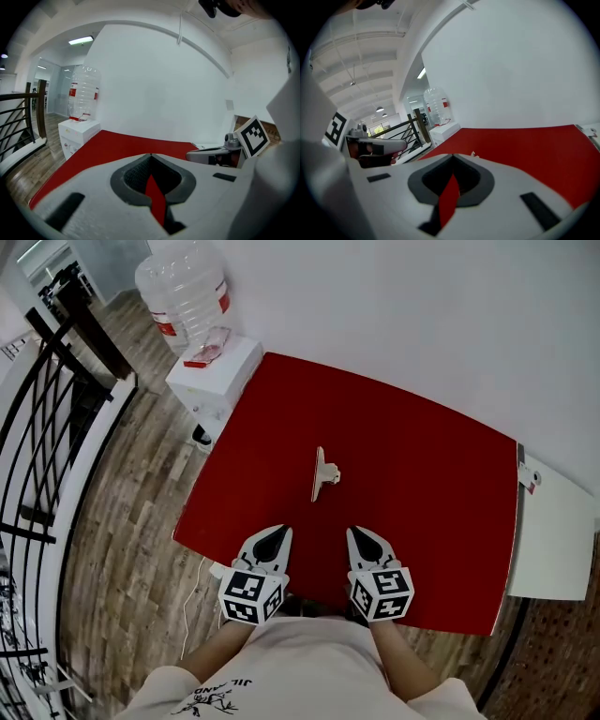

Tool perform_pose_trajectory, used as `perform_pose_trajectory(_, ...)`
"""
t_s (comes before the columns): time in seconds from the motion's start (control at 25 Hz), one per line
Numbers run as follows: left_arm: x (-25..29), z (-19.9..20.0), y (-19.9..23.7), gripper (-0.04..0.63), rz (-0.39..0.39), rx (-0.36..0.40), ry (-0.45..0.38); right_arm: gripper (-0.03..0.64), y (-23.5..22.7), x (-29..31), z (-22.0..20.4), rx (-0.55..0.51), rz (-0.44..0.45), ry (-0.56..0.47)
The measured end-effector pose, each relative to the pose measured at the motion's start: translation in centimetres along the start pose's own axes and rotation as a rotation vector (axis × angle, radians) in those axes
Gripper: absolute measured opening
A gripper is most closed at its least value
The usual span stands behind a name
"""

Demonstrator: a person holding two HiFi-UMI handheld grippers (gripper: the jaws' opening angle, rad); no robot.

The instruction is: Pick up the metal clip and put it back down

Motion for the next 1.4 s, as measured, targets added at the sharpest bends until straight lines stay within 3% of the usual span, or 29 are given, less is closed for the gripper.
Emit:
perform_pose_trajectory(0.6, 6.8, -1.5, 4.4, 0.005, -0.049, 0.0, 0.064, 0.005, -1.8, 7.8, -1.0, 0.029, -0.021, 0.059)
perform_pose_trajectory(1.04, 11.7, -4.8, 7.5, 0.005, -0.061, -0.052, 0.109, 0.008, -3.9, 15.0, -3.9, 0.071, -0.07, 0.101)
perform_pose_trajectory(1.2, 12.5, -5.6, 8.6, 0.005, -0.056, -0.07, 0.126, 0.104, -4.9, 17.7, -5.4, 0.087, -0.094, 0.127)
perform_pose_trajectory(1.4, 12.9, -6.8, 9.5, 0.005, -0.052, -0.086, 0.154, 0.147, -6.0, 20.8, -6.9, 0.136, -0.116, 0.171)
Point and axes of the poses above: the fingertips, and each gripper's own axes: x forward along the fingers, y to its left, z out of its top, the point moved 3 cm from there along -x, backward along the fingers, and after that the axes turned 7 degrees about -z, right-handed, at the moved point
